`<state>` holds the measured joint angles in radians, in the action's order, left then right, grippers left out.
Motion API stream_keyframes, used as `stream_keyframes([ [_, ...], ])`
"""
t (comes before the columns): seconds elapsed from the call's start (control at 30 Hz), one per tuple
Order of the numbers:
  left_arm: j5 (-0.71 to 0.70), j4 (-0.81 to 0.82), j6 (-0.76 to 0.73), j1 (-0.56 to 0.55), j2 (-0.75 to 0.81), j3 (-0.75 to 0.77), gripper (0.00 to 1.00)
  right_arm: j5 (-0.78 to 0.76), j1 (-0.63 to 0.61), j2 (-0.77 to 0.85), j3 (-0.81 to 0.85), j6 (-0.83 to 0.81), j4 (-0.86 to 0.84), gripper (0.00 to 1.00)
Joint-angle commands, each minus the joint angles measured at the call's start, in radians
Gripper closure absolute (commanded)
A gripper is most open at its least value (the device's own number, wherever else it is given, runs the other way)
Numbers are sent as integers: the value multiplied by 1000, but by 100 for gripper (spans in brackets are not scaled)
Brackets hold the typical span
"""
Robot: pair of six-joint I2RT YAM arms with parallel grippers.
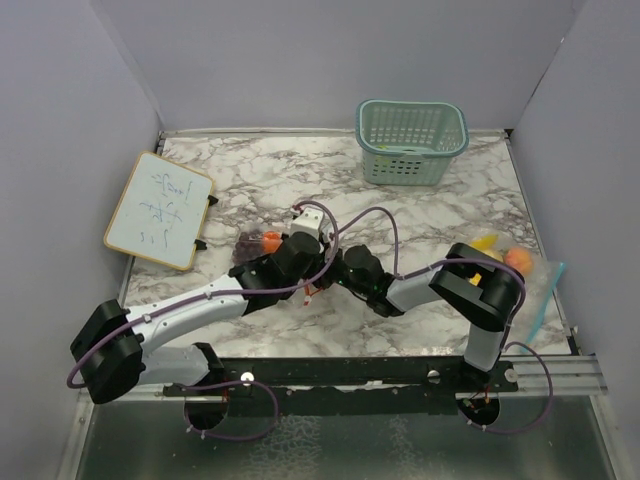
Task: Open the zip-top bag and remove the fake food
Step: Adjust the fake fruit in the zipper food storage bag.
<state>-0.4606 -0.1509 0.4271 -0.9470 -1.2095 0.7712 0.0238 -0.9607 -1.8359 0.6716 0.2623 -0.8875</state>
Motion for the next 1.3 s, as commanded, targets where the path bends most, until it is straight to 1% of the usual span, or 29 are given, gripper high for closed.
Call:
stream_keyframes([
  [0.0, 111, 137, 73, -49, 38, -10, 96, 15, -35, 10, 56, 7, -86, 70],
  [0.07, 98, 122, 78, -39, 64, -16, 94, 49, -34, -16, 69, 22, -107, 70],
  [0.1, 89, 112, 81, -34, 76, -18, 90, 69, -34, -30, 79, 31, -116, 70],
  [0.13, 81, 97, 81, -29, 85, -19, 80, 82, -35, -43, 86, 41, -124, 69],
  [0.17, 71, 80, 81, -23, 94, -18, 66, 90, -35, -57, 91, 53, -131, 69],
  [0.23, 40, 34, 83, -10, 112, -17, 44, 85, -34, -71, 92, 66, -142, 69],
  [0.27, 20, 7, 89, 3, 123, -19, 37, 77, -35, -71, 90, 68, -142, 69],
  [0.3, 11, -16, 95, 26, 138, -25, 32, 68, -34, -71, 85, 69, -140, 69],
  [0.37, 42, -33, 118, 107, 193, -56, 31, 52, -30, -65, 80, 68, -130, 69],
  [0.4, 71, -30, 131, 174, 222, -85, 30, 49, -29, -63, 75, 69, -131, 69],
  [0.43, 81, -25, 143, 217, 253, -107, 30, 49, -26, -62, 71, 69, -130, 69],
  [0.53, 88, -1, 175, 308, 321, -169, 30, 50, -18, -59, 63, 68, -128, 69],
  [0.6, 121, 24, 194, 369, 330, -203, 31, 49, -14, -61, 51, 71, -133, 69],
  [0.73, 260, 76, 211, 488, 299, -253, 31, 52, -1, -53, 26, 80, -141, 69],
  [0.83, 297, 89, 199, 503, 304, -257, 31, 48, 9, -48, 16, 82, -135, 69],
  [0.93, 241, 42, 191, 506, 310, -240, 28, 52, 22, -31, 8, 86, -119, 70],
  [1.0, 193, 9, 194, 528, 305, -239, 26, 51, 29, -10, -7, 86, -112, 70],
  [1.07, 196, -6, 222, 563, 311, -258, 26, 44, 35, 7, -28, 84, -112, 70],
  [1.17, 202, -21, 304, 587, 379, -326, 26, 44, 47, 13, -63, 91, -139, 70],
  [1.27, 185, -34, 350, 615, 466, -399, 25, 58, 55, 9, -76, 98, -158, 70],
])
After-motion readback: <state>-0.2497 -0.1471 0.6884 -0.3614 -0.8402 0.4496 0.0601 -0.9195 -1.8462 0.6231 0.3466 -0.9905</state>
